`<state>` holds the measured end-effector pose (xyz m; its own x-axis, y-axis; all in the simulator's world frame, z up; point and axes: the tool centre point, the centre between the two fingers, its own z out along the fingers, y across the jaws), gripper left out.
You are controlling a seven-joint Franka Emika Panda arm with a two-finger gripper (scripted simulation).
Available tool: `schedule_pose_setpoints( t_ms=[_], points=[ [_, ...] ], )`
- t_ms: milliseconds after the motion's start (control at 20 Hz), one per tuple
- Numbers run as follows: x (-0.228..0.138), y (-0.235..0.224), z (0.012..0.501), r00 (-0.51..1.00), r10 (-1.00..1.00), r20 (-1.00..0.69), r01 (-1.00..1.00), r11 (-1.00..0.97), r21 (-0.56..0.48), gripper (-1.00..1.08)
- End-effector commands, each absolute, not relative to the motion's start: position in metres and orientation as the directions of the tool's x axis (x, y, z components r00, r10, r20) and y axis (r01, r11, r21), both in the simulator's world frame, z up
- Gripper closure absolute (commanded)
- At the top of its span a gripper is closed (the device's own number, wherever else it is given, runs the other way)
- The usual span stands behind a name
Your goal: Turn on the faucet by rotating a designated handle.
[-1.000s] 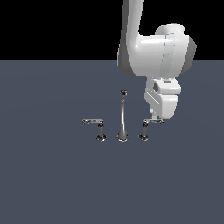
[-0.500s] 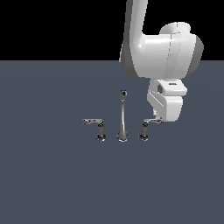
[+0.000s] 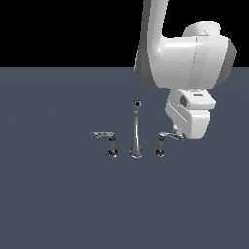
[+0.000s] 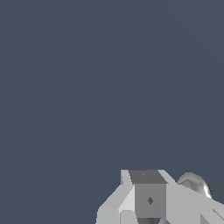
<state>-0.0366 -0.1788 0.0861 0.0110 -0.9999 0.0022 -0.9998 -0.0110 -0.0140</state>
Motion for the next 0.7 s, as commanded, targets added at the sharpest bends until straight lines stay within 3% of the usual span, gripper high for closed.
schedule_pose_setpoints(
  t_ms=[0,650],
  points=[
    [-0.045,-0.177,0.086,0.009,-1.0,0.001,-1.0,-0.009,-0.009,1.08],
    [-0.089,-0.169,0.086,0.001,-1.0,0.0,-1.0,-0.001,-0.001,1.08]
  ],
)
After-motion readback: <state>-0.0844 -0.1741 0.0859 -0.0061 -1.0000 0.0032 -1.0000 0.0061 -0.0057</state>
